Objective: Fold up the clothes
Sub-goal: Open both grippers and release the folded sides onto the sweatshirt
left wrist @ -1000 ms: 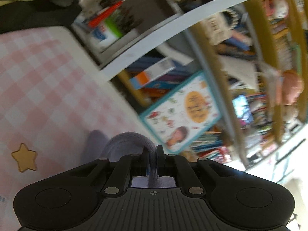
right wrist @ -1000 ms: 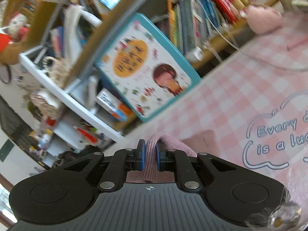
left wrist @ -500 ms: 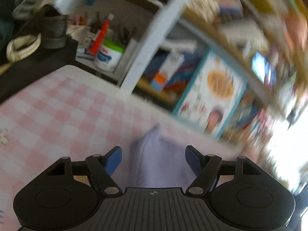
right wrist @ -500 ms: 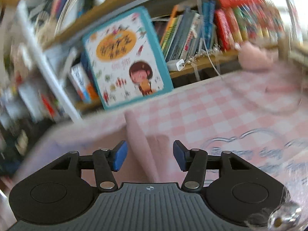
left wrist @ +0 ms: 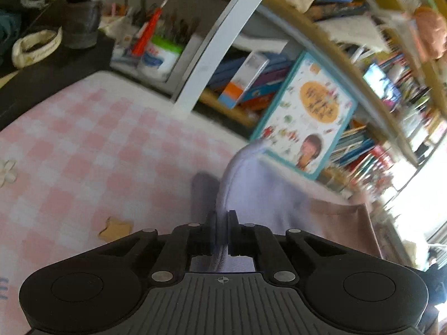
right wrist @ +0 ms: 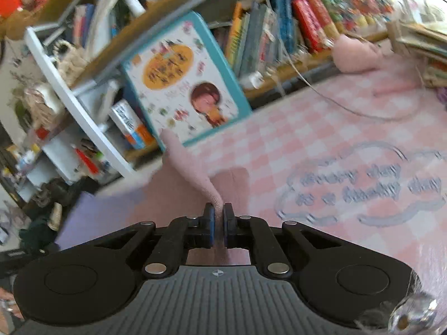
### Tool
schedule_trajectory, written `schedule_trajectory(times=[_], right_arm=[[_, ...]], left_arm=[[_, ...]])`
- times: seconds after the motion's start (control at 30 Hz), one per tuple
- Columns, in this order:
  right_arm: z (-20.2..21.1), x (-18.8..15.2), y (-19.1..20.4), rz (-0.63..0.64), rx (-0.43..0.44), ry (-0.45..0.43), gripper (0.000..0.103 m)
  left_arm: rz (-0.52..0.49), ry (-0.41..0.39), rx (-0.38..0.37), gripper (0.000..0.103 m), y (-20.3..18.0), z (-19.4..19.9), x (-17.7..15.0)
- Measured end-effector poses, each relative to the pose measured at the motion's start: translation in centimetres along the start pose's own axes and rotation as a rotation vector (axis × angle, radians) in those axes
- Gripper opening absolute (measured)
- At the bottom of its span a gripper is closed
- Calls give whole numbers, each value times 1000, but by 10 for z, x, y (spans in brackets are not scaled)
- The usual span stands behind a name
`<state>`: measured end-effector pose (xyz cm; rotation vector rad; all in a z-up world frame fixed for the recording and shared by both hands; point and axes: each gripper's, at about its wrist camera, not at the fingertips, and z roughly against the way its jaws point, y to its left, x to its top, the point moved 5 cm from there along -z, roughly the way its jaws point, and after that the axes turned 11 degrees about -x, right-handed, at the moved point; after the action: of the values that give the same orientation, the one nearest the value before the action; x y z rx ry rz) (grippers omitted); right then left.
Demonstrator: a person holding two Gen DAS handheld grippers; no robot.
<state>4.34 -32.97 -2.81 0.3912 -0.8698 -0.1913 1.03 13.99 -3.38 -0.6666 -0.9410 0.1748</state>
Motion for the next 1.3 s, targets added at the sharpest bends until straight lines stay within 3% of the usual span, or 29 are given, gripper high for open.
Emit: schedule_trajectory(times=[0.1, 0.2, 0.3, 0.43, 0.53, 0.67, 0.77, 0.87, 1.0, 1.17, 1.3], right_arm=[[-11, -9, -8, -21, -14, 37, 6], [-10, -6, -7, -15, -24, 28, 12], [-11, 0, 5, 65, -43, -7, 33], [-14, 8, 21, 174, -66, -56, 38], [-17, 13, 33, 256, -84, -93, 43], [-19, 21, 50, 366, -107, -142, 47], [-21, 27, 62, 448, -124, -178, 47], [-30, 33, 67, 511, -140, -180, 47], [-49, 35, 52, 473, -143, -121, 46], [-66, 29, 27, 367, -140, -43, 41], [-61, 31, 17, 300, -118, -40, 41]], left_arm=[[19, 38, 32, 6, 10, -9, -8], [2, 17, 58, 9, 8, -7, -5], [-143, -55, 130, 14, -15, 4, 7], [-280, -109, 58, 22, -61, 0, 21], [-310, -57, -17, 30, -90, -28, 19], [-360, 47, -17, 32, -114, -70, 3], [-365, 99, 0, 32, -118, -90, -9], [-403, 125, 72, 34, -114, -103, -18], [-378, 138, 126, 37, -98, -109, -24], [-379, 115, 129, 42, -94, -103, -27], [-416, 74, 175, 47, -95, -95, -24]])
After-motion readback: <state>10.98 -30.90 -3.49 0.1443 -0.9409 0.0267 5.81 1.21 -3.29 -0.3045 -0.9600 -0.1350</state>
